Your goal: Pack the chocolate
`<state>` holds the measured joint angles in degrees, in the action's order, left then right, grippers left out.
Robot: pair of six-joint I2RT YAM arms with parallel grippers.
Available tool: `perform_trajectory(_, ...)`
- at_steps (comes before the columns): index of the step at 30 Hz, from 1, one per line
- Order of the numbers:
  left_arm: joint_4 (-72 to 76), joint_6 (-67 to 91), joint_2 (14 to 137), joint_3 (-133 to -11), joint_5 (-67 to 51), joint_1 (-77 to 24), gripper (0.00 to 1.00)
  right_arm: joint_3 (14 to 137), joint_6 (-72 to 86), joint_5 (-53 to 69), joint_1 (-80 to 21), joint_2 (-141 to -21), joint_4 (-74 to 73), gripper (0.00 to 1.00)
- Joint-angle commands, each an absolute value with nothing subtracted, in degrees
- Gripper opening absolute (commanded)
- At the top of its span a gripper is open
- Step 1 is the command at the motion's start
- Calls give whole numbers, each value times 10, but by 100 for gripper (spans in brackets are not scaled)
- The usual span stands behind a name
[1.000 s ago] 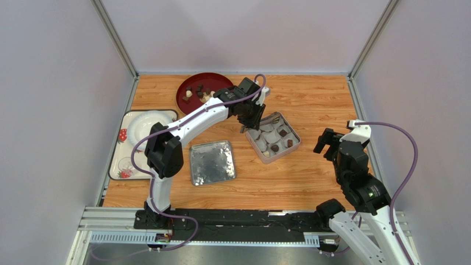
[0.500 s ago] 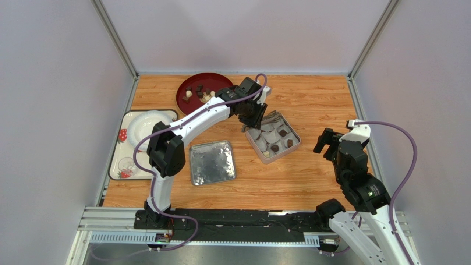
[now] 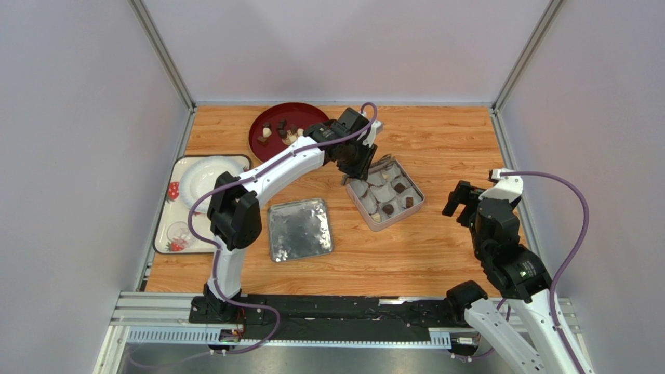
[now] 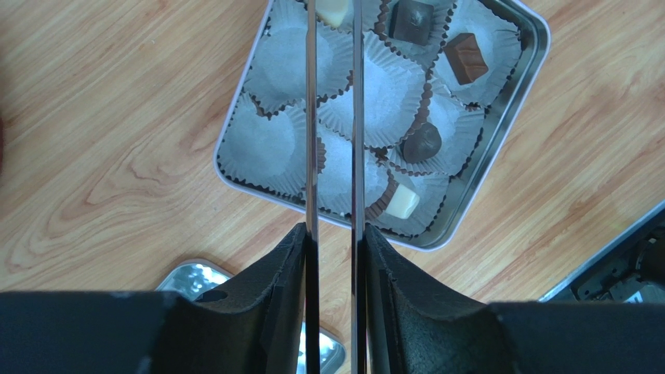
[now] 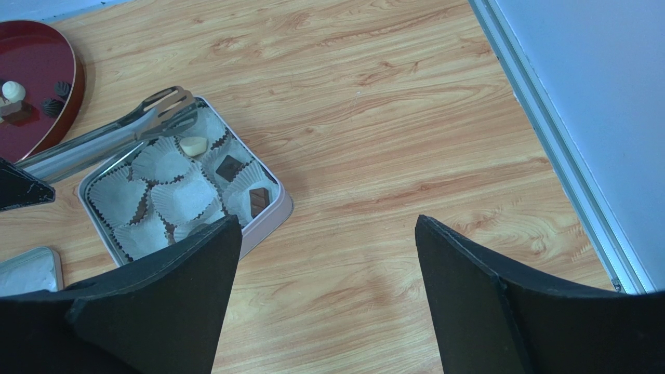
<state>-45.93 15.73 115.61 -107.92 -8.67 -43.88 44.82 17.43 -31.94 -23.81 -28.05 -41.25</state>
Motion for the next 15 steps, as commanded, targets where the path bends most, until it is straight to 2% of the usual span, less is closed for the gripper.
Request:
perform_trajectory(1, -446, 145, 1098, -1100, -43, -442, 37, 447, 165, -318, -238, -282, -388, 86)
perform_trajectory(6, -445, 159, 1049, -1074, -8, -428, 30, 447, 165, -318, -238, -280, -388, 86)
perform_trajectory(15, -451, 169, 968, -987, 28, -357, 30, 447, 166, -313, -238, -280, -388, 86)
